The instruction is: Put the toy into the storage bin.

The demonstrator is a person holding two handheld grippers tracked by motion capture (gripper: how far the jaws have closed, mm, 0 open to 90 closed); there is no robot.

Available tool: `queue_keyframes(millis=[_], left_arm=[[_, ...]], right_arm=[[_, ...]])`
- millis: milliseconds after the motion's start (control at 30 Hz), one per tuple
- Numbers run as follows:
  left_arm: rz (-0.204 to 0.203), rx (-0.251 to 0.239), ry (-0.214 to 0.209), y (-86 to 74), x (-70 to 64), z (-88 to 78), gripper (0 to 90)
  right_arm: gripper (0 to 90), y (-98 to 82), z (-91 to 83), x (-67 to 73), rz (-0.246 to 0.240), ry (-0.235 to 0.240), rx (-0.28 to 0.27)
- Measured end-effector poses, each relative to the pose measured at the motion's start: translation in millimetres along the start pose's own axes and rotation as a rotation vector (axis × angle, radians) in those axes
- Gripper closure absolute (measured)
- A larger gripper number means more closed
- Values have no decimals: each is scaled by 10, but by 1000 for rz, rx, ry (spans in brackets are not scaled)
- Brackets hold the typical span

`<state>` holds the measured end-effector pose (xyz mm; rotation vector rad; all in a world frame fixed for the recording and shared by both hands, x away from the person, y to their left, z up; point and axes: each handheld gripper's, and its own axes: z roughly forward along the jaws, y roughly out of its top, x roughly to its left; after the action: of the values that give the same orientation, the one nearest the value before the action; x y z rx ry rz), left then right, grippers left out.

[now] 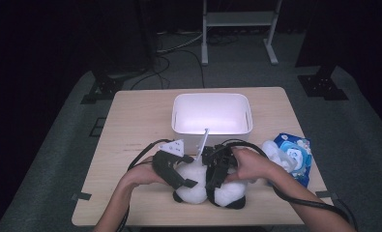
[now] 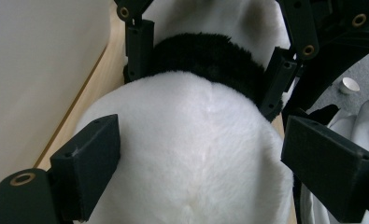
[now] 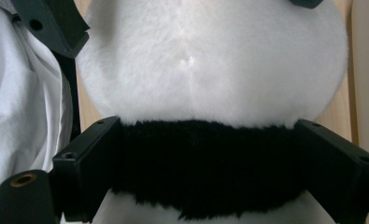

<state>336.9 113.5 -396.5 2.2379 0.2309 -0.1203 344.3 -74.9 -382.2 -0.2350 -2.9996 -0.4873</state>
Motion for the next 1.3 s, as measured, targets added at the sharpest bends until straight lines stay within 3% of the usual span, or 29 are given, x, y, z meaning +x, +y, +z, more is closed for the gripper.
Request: queue_keyframes(millis=[333, 667, 1300], left_arm=[[0, 1, 5, -4, -5, -9, 111], [14, -1, 14, 4, -24, -48, 110], [7, 7, 89, -71, 5, -397, 97]], right_arm=[[120, -39, 70, 13, 4, -2, -32], [216, -79, 51, 36, -2, -17, -54], [383, -188, -40, 44, -20, -30, -122]])
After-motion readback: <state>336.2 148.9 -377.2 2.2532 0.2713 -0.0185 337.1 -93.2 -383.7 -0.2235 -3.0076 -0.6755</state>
